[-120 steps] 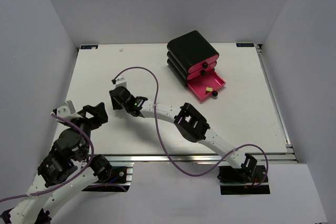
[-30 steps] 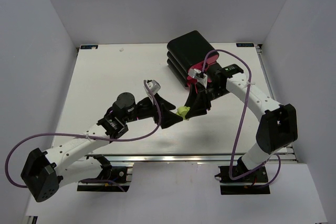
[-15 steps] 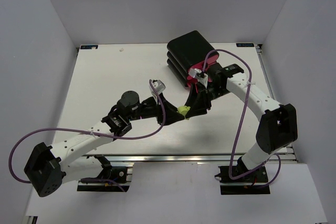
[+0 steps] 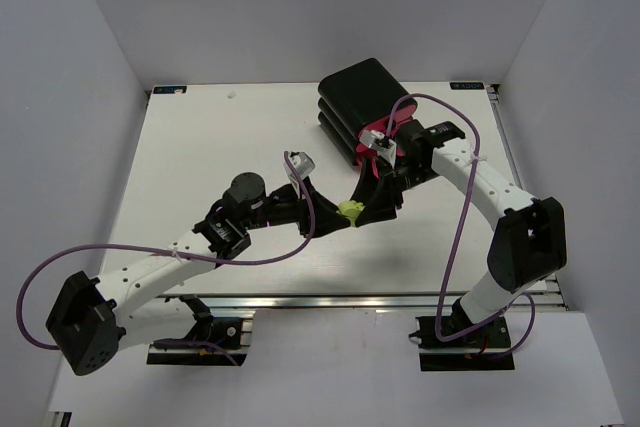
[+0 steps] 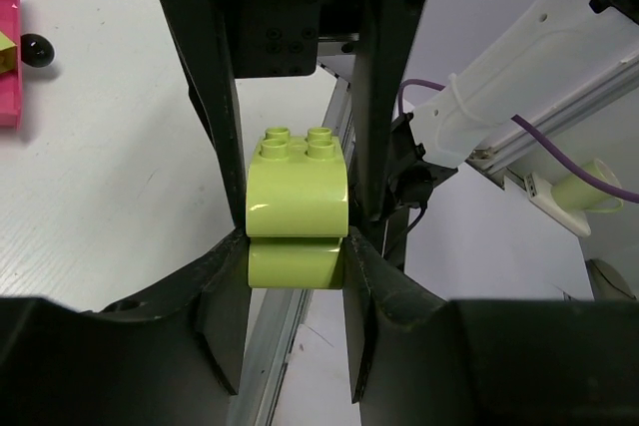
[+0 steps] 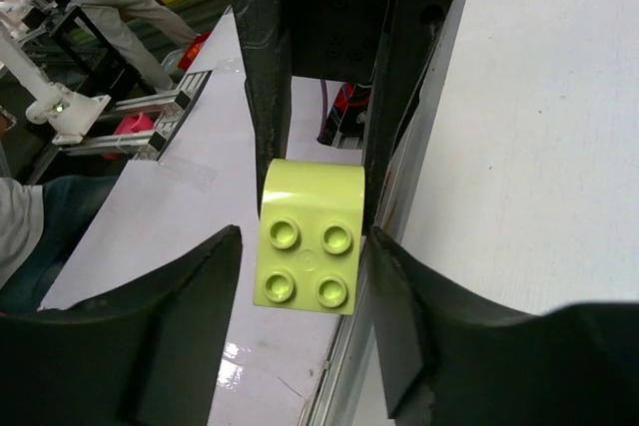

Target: Sort the legos into containers by color

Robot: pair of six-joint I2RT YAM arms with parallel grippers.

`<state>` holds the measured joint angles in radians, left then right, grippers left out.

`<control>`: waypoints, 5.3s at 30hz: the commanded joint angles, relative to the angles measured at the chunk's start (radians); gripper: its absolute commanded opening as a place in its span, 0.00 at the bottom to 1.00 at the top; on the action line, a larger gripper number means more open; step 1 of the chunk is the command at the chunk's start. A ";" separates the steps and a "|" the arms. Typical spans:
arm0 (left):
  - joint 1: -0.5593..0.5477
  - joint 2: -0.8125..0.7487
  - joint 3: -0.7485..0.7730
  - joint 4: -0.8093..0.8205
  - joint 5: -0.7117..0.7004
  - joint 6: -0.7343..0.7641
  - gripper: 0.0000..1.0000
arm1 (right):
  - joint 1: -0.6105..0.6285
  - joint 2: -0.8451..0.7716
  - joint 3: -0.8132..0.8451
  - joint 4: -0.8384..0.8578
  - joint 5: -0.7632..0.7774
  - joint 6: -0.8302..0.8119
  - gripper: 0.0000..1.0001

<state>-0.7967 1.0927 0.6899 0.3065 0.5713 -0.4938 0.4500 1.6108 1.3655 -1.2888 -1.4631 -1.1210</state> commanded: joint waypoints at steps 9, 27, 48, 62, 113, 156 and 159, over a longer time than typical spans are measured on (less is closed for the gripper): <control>-0.001 -0.036 0.019 -0.032 0.019 0.024 0.07 | 0.006 -0.002 0.046 -0.018 -0.131 -0.013 0.61; -0.001 -0.057 0.011 -0.084 0.024 0.041 0.06 | 0.001 0.009 0.063 -0.020 -0.131 -0.003 0.46; -0.001 -0.071 0.008 -0.104 0.022 0.046 0.07 | -0.017 0.015 0.084 -0.020 -0.105 0.006 0.00; -0.001 -0.182 -0.050 -0.245 -0.020 0.086 0.06 | -0.085 0.112 0.257 0.020 -0.007 0.104 0.00; -0.028 0.600 0.361 0.060 -0.488 -0.058 0.00 | -0.358 -0.426 -0.354 1.129 1.069 1.096 0.00; -0.059 0.143 0.295 -0.417 -0.799 0.268 0.12 | -0.511 -0.135 -0.378 1.068 1.044 1.073 0.00; -0.059 -0.069 0.168 -0.533 -0.937 0.325 0.42 | -0.459 -0.062 -0.355 1.118 1.223 1.182 0.00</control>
<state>-0.8612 1.1278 0.9596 -0.0410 -0.2024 -0.2630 -0.0528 1.5135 0.9562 -0.2104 -0.4469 -0.0490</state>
